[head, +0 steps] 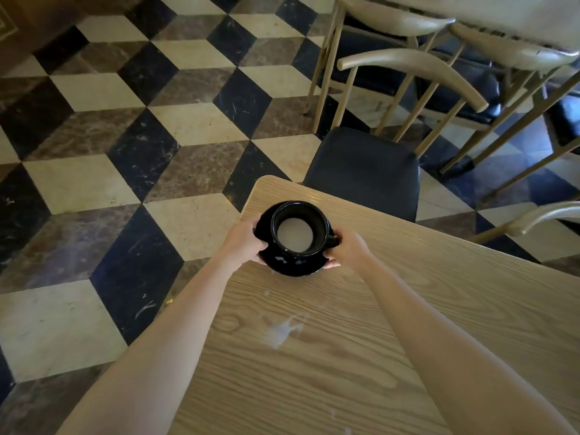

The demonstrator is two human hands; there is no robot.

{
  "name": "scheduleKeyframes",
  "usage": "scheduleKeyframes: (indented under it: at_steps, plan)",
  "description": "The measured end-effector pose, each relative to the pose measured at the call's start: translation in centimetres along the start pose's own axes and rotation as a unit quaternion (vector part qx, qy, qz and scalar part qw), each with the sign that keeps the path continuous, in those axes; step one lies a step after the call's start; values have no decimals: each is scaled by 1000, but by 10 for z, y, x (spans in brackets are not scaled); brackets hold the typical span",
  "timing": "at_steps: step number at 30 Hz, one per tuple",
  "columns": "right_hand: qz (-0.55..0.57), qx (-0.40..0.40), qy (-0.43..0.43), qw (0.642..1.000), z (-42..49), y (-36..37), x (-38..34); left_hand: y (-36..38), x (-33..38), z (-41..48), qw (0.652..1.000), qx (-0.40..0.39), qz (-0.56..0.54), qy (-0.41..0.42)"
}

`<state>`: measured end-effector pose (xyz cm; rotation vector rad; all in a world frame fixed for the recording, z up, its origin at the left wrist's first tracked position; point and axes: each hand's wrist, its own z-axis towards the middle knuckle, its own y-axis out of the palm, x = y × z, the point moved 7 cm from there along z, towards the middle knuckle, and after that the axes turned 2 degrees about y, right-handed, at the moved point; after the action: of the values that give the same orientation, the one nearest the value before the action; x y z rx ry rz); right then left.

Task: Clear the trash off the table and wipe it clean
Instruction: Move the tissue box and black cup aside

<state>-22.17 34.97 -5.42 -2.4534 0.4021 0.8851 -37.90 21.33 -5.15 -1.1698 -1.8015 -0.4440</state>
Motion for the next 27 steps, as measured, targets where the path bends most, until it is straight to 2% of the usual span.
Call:
scheduleKeyframes:
  at_steps: [6, 12, 27]
  plan:
    - [39, 15, -5, 999, -30, -22, 28, 32, 5, -19, 999, -39, -28, -7]
    - [58, 57, -6, 997, -77, -69, 68, 95, 15, -36, 996, -87, -22, -22]
    - [146, 202, 36, 968, -229, -216, 253, 343, 49, -123, 980, -193, 54, -17]
